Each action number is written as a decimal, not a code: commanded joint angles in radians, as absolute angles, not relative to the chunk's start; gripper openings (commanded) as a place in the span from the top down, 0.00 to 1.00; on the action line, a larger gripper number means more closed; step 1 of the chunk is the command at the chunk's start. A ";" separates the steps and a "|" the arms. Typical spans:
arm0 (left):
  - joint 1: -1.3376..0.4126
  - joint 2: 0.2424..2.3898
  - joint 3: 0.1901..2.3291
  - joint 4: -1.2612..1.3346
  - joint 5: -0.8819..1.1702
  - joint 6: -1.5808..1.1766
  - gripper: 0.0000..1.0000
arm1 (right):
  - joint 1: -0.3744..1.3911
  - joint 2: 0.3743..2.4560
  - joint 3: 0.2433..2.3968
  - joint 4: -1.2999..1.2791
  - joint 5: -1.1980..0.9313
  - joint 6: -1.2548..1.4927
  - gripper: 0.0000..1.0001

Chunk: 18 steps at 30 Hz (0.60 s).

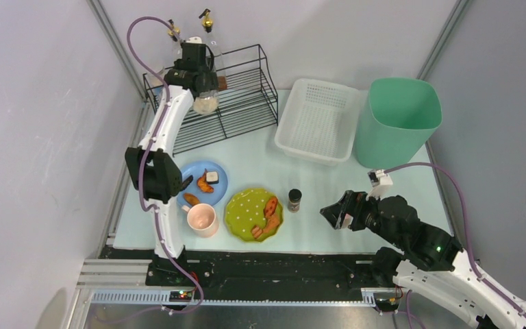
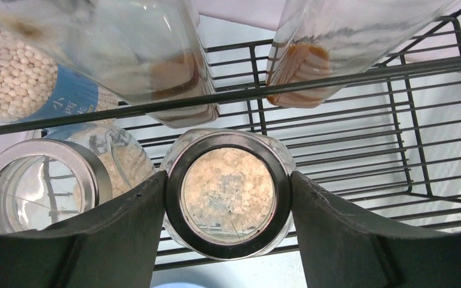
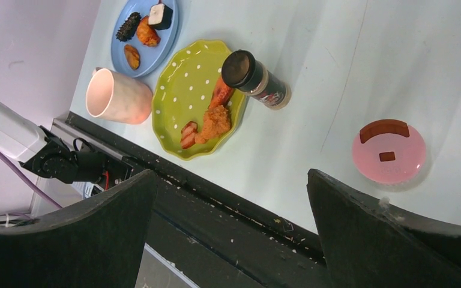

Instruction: Clear the kitchen counter

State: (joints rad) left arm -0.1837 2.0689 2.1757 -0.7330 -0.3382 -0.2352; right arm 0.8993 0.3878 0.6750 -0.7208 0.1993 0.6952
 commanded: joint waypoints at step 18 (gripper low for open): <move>-0.175 1.602 1.879 -0.731 -0.197 -0.264 0.00 | 0.895 0.562 0.811 -0.759 0.354 0.629 0.00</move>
State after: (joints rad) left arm -0.1799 1.7313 1.9514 -0.7395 -0.2661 -0.2348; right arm 0.8982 0.5343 0.7448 -0.7586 0.3099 0.6514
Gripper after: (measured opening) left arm 0.995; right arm 0.996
